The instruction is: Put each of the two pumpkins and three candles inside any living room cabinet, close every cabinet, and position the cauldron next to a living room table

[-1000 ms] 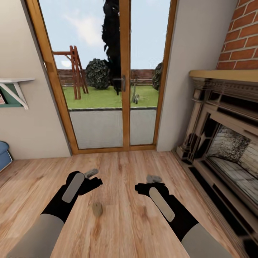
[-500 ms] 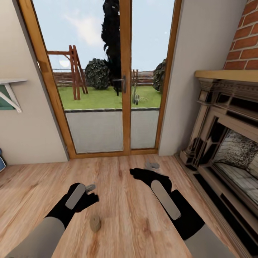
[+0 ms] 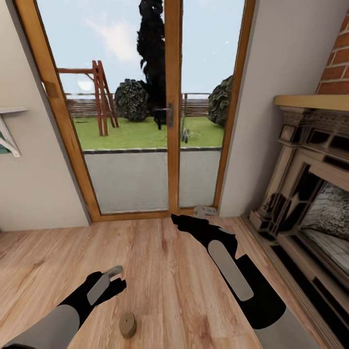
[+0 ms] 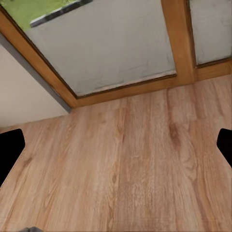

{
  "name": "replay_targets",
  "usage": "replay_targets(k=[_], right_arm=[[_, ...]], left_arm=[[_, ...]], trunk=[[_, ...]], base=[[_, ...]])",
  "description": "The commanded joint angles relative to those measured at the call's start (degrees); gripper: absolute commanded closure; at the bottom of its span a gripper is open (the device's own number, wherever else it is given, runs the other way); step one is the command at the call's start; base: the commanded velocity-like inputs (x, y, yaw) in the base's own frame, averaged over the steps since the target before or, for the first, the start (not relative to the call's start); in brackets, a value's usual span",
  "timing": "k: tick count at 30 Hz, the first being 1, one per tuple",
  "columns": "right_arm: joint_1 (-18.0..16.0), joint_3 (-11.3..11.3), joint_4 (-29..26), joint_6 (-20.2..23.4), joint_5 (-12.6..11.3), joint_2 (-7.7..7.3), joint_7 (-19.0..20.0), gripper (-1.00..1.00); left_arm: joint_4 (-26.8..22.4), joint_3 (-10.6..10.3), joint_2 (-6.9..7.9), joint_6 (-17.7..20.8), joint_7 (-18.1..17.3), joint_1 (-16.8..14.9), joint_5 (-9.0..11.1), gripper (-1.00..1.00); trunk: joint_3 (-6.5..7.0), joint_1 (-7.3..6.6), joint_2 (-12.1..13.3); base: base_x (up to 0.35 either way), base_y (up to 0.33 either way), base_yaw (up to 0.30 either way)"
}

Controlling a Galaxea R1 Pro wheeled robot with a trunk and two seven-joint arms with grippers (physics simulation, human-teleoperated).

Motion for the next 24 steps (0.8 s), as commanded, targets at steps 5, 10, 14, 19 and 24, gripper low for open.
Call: replay_targets(k=[5, 10, 14, 19, 24], right_arm=[[0.0, 0.1, -0.3, 0.0, -0.1, 0.0, -0.6, -1.0], [0.0, 0.3, -0.4, 0.3, -0.1, -0.03, -0.6, -1.0], [0.0, 0.1, -0.4, 1.2, -0.2, -0.03, -0.6, -1.0], [0.0, 0.1, -0.3, 1.4, -0.7, -0.03, -0.6, -1.0], [0.0, 0.0, -0.3, 1.3, -0.8, -0.03, -0.4, -1.0]], left_arm=[[3.2, -0.4, 0.18, -3.9, -0.2, 0.0, -0.4, -1.0], [8.0, -0.4, 0.05, -10.2, -0.7, 0.0, -0.4, -1.0], [9.9, -0.4, -0.02, -11.0, -0.9, 0.0, -0.6, -1.0], [10.3, -0.5, 0.19, -11.1, -0.9, 0.0, -0.5, -1.0], [10.4, -0.4, 0.21, -11.0, -0.9, 0.0, 0.0, -1.0]], trunk=[[-0.06, 0.03, 0.0], [-0.06, 0.03, 0.0], [-0.06, 0.03, 0.0], [-0.06, 0.03, 0.0], [-0.06, 0.03, 0.0]], base=[[0.337, 0.074, 0.0], [0.338, 0.037, 0.0], [0.338, 0.086, 0.0], [0.329, 0.134, 0.0], [0.174, 0.261, 0.0]])
